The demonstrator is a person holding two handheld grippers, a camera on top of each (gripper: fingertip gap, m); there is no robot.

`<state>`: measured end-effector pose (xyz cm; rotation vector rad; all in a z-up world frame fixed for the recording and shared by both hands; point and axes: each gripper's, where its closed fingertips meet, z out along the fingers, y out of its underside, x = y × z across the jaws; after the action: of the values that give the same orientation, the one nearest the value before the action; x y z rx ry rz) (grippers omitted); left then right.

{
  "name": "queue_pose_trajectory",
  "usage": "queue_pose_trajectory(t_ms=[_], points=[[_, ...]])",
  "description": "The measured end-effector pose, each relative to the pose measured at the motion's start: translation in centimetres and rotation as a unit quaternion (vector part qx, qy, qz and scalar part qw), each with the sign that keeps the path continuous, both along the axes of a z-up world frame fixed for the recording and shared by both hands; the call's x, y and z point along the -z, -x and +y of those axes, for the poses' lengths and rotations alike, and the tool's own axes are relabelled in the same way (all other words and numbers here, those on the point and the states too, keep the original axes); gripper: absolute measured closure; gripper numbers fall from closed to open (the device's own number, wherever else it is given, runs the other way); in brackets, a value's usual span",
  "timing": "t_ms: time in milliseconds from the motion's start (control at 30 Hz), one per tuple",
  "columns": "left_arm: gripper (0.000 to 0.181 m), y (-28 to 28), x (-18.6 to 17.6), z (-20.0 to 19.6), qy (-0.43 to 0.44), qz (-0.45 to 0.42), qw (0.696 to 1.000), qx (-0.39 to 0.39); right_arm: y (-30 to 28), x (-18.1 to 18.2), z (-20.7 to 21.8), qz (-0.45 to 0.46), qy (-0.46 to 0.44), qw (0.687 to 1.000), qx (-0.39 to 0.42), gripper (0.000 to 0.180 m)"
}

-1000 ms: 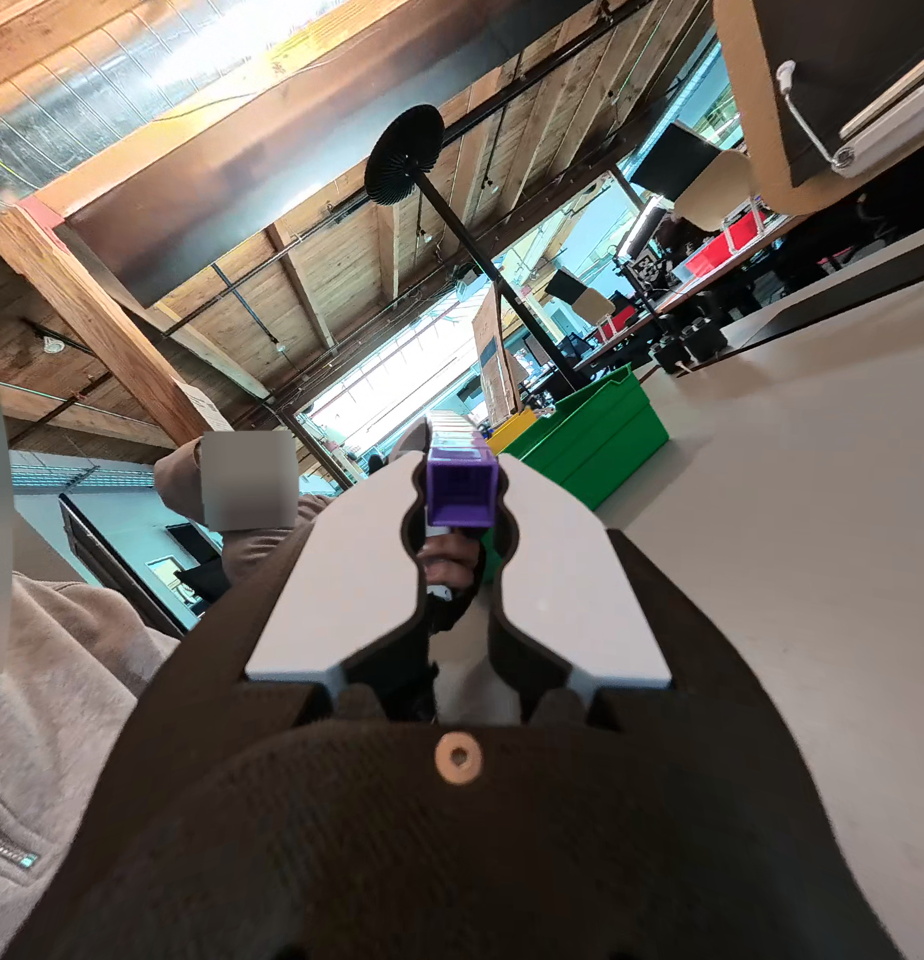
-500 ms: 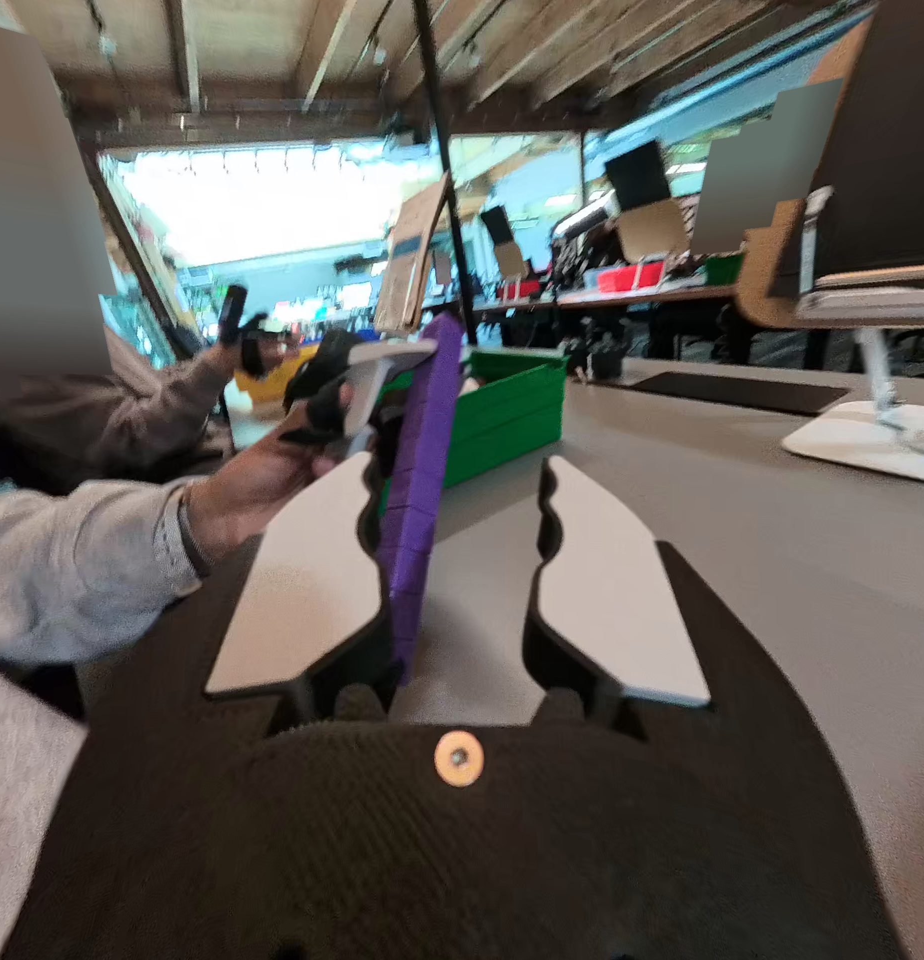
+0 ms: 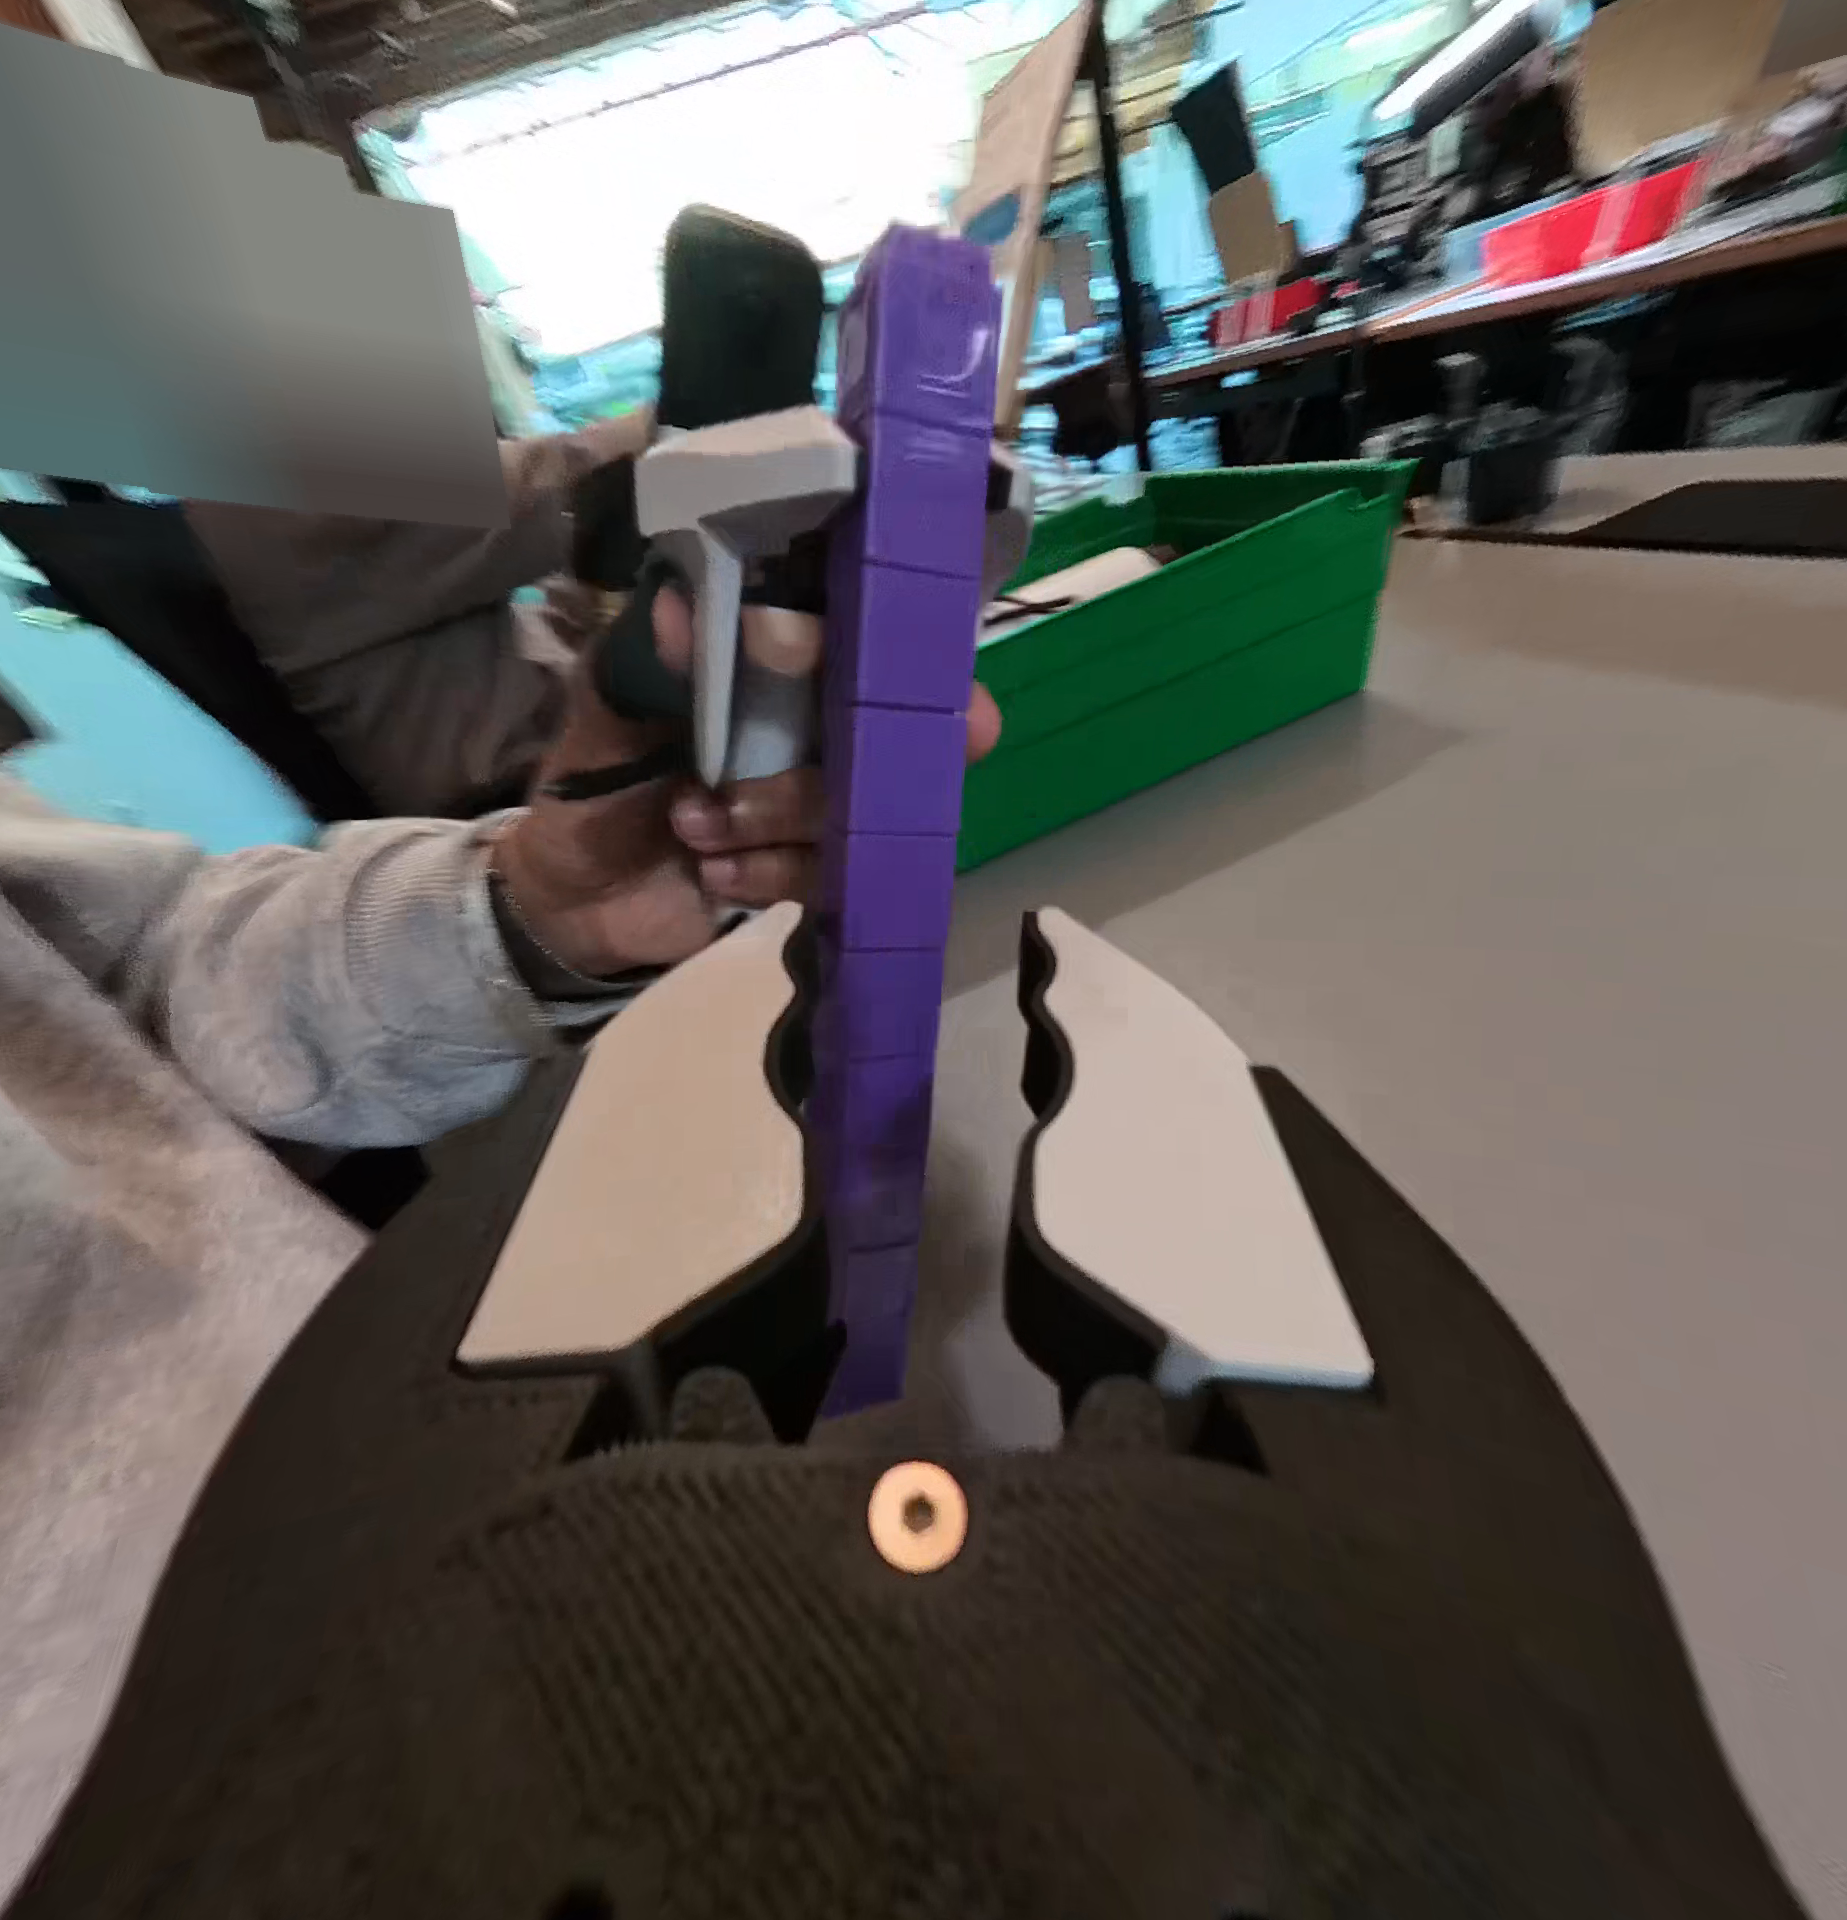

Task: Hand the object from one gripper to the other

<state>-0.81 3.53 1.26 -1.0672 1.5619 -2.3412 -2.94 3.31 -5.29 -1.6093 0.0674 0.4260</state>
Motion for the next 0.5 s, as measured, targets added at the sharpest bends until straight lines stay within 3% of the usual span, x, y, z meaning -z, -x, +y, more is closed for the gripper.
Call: queue_pose_trajectory(t_ms=[133,300,400,500], points=[[0.159,0.7,-0.2,-0.5,0.013,0.006,0.999,0.046,2.1,-0.3,-0.4,0.101,0.000,0.989,-0.110,0.158],[0.155,0.7,-0.9,-0.1,0.033,-0.018,0.999,0.037,1.7,-1.0,-0.6,0.087,-0.018,0.991,-0.097,0.158],[0.122,-0.1,-0.7,0.6,0.052,-0.011,0.999,0.006,0.6,-2.0,-1.1,0.129,-0.052,0.986,-0.089,0.158],[0.127,-0.4,0.0,0.6,0.061,0.009,0.998,0.015,-0.9,-2.8,-1.7,0.174,-0.089,0.978,-0.077,0.158]])
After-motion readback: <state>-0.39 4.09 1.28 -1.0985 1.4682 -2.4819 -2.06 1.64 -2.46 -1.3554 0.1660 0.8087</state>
